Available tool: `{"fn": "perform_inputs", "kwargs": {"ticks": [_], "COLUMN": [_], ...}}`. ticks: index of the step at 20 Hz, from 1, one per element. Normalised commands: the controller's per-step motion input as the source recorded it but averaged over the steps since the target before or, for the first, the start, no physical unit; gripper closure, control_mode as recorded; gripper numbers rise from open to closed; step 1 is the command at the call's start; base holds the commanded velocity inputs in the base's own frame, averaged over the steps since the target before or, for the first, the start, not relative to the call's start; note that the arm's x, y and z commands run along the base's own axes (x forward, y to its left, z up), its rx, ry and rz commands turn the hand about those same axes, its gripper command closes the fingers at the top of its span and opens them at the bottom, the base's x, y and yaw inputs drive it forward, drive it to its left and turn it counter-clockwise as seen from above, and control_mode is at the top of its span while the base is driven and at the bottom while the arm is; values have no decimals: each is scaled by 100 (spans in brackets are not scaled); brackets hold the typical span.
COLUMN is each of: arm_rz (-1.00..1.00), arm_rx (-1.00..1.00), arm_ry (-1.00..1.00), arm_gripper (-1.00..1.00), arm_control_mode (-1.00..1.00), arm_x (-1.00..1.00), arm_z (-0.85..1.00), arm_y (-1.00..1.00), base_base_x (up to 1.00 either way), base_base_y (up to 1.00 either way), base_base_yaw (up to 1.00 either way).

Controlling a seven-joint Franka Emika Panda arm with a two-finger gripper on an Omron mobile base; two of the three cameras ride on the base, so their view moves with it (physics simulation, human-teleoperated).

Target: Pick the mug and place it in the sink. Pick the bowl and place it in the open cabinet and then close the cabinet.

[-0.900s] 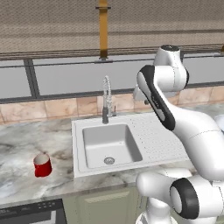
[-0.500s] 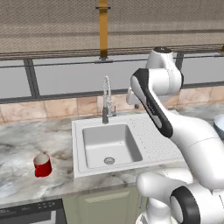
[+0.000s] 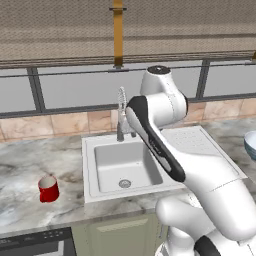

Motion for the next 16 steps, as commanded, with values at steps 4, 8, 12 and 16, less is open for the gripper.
{"fn": "perform_inputs", "kwargs": {"ticks": [4, 8, 12, 16], "arm_rz": [-5, -4, -2, -2], "arm_rx": [0, 0, 0, 0], "arm_ry": [0, 0, 0, 0], "arm_gripper": [-100, -100, -100, -100], "arm_control_mode": [-100, -100, -100, -100], "arm_x": [-21, -20, -27, -29], "arm_z": [-18, -29, -39, -38], "arm_y": [81, 76, 57, 54], "base_base_x": [0, 0, 0, 0], "base_base_y": [0, 0, 0, 0], "base_base_yaw": [0, 0, 0, 0]}}
